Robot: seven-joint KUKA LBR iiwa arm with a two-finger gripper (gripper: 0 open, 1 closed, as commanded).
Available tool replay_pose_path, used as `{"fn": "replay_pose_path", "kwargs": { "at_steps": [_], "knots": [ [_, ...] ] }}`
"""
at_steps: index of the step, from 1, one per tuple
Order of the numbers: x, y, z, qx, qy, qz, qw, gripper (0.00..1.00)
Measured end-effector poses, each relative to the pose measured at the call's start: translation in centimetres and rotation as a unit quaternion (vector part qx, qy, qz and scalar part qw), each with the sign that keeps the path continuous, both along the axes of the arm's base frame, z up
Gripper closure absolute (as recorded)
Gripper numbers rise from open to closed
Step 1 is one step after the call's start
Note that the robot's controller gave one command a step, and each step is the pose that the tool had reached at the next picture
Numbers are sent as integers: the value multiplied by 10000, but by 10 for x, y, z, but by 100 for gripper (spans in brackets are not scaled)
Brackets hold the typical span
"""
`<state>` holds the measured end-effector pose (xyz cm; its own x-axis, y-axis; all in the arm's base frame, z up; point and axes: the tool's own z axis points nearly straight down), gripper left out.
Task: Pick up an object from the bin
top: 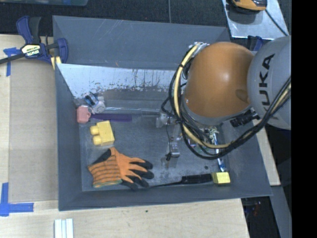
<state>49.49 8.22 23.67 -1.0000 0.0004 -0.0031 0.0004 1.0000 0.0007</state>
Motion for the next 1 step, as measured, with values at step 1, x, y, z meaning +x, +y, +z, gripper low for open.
{"fn": "replay_pose_path", "kwargs": {
  "at_steps": [1],
  "knots": [
    [4,30,-73,9,-20,-491,9988,0]
  ]
}}
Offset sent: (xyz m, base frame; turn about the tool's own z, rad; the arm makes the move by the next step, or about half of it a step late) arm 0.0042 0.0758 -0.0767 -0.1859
